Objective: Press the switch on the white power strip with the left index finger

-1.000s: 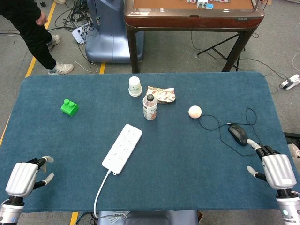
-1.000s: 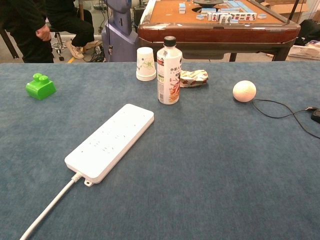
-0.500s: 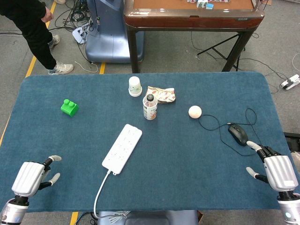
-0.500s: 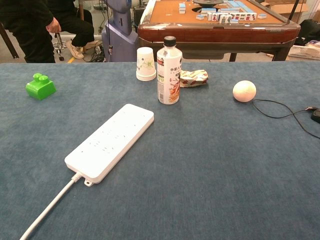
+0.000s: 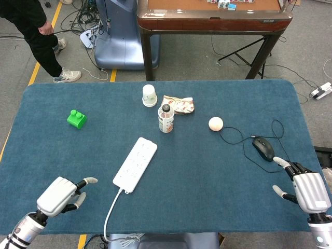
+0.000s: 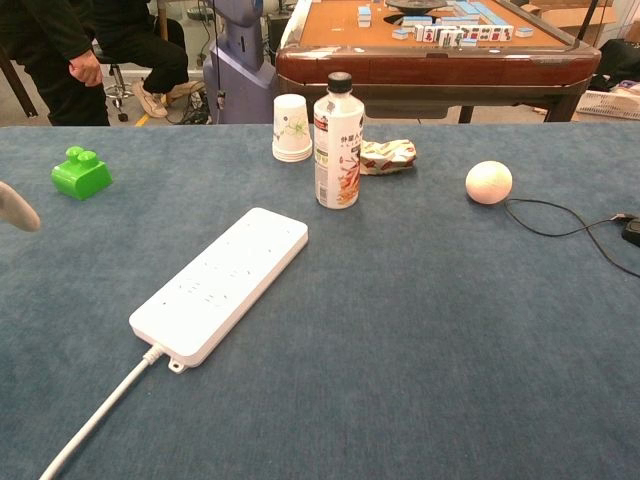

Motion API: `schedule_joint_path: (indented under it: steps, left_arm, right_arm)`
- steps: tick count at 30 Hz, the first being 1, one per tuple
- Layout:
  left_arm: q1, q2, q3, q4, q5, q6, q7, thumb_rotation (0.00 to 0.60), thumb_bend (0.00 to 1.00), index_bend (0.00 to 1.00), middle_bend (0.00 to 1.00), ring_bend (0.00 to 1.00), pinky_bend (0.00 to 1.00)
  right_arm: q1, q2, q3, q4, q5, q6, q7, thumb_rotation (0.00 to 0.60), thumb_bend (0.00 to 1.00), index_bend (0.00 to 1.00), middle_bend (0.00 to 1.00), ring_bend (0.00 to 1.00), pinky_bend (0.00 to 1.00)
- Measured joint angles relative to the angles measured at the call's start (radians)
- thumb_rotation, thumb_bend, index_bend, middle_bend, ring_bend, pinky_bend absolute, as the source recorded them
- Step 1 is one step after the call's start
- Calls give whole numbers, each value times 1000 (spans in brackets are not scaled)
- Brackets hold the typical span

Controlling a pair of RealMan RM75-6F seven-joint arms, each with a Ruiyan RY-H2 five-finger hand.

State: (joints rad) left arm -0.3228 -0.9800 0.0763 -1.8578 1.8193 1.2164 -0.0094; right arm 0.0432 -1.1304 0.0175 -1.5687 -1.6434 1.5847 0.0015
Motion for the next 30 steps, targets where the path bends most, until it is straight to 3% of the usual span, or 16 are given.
schedule_joint_path:
  steps: [5,13,30]
  left_arm:
    - [-54,13,-5,-58,-24,-116,82,600,601,296,1000,1000,1000]
    - [-126,-37,-32,-116,-167,-267,192,600,626,281,1000,1000,1000]
    - [-190,-148,-58,-102,-439,-359,429,600,648,210,1000,1000,1000]
  right_arm:
    - [-2,3,1,2,1,3,12,600,30,246,371,362,602]
    - [-2,5,1,5,-1,2,17,600,30,246,371,362,602]
    - [0,9,0,3,0,-6,15,600,30,246,371,362,602]
